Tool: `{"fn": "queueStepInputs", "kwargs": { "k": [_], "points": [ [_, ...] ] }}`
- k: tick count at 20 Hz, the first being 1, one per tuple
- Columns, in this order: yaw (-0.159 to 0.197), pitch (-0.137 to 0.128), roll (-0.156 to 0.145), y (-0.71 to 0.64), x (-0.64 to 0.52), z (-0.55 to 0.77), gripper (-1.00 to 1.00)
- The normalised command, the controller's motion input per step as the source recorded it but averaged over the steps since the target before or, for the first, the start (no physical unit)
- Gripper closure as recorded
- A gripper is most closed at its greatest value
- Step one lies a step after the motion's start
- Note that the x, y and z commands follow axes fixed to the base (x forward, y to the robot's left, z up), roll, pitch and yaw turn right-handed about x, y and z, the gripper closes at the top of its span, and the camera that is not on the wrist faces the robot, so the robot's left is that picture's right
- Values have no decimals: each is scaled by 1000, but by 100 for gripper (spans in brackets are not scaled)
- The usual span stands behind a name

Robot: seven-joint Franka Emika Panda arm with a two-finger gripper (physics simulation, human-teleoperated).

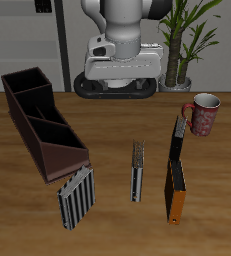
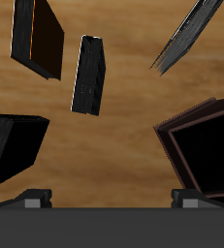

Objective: Place the red mug into the right desk caddy's right compartment

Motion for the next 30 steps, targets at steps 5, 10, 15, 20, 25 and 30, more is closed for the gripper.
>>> {"fn": "queueStepInputs", "kwargs": {
  "k": [5, 10, 15, 20, 25, 30],
  "points": [
    [-31, -12, -40, 320, -96, -119, -100],
    [-4, -47, 13, 656, -383, -111, -100],
    [44, -28, 114, 778, -475, -257, -100],
    [23, -2, 40, 602, -527, -260, -100],
    [30, 57, 19, 444, -298, -234, -100],
    [23, -55, -6, 460, -342, -131, -100]
  ]
}}
